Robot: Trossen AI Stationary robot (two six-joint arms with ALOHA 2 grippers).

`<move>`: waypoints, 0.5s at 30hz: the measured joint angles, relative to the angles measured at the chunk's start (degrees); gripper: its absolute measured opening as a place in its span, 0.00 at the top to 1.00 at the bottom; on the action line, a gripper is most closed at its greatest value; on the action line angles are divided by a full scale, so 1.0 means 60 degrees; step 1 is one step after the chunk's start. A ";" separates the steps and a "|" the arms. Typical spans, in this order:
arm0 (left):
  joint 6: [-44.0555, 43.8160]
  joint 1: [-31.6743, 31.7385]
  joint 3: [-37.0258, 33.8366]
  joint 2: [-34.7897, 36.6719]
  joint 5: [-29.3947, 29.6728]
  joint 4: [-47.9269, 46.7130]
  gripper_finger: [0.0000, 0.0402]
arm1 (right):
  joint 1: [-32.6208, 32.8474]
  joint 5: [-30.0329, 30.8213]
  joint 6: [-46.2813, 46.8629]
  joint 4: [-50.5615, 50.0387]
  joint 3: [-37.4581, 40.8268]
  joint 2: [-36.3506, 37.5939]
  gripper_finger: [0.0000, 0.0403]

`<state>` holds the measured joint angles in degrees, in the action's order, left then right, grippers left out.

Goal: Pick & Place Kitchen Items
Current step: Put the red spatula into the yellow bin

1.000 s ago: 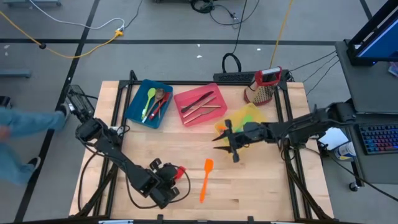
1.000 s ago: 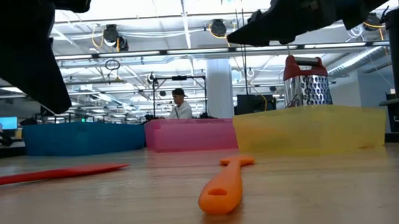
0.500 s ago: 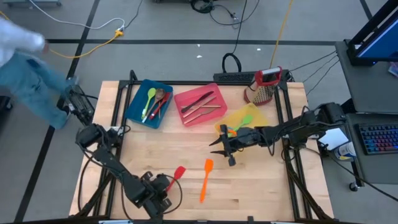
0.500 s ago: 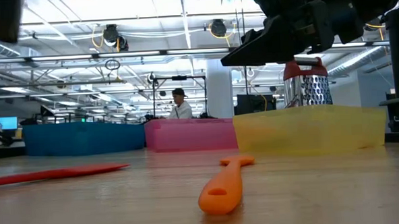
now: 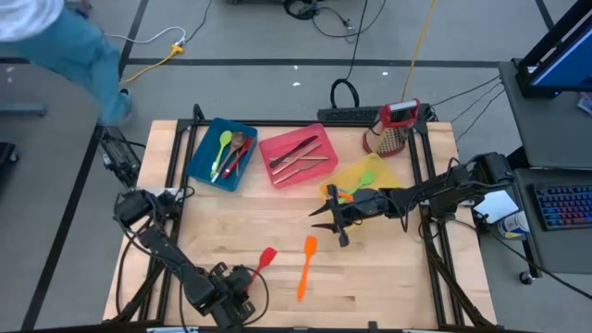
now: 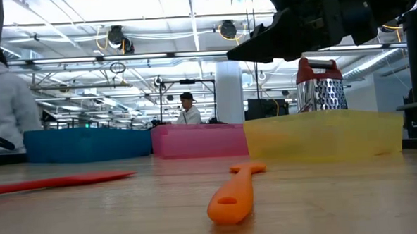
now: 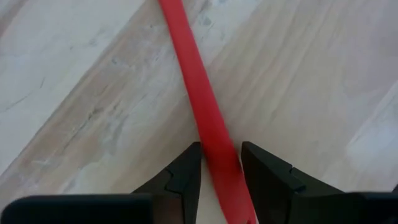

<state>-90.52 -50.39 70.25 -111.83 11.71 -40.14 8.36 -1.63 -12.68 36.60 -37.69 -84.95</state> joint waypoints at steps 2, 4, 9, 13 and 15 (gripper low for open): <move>-0.0007 -0.0044 0.0009 -0.0022 -0.0226 -0.0055 0.70 | 0.0000 0.0000 0.0002 0.0004 0.0000 0.0000 0.67; -0.0053 -0.0091 0.0017 -0.0022 -0.0382 -0.0070 0.70 | 0.0000 0.0000 0.0002 0.0008 0.0000 0.0000 0.67; 0.0029 -0.0111 0.0017 -0.0024 -0.0410 -0.0097 0.81 | 0.0000 -0.0010 0.0002 0.0008 0.0000 0.0000 0.67; 0.0064 -0.0002 0.0015 -0.0013 -0.0162 -0.0107 0.90 | 0.0000 -0.0018 -0.0002 0.0007 0.0000 0.0000 0.67; 0.0189 0.0034 0.0009 0.0043 0.0311 -0.0065 0.91 | 0.0000 -0.0018 -0.0002 0.0008 0.0000 0.0000 0.67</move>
<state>-89.39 -50.18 70.30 -111.57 13.58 -40.53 8.36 -1.74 -12.69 36.64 -37.69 -84.95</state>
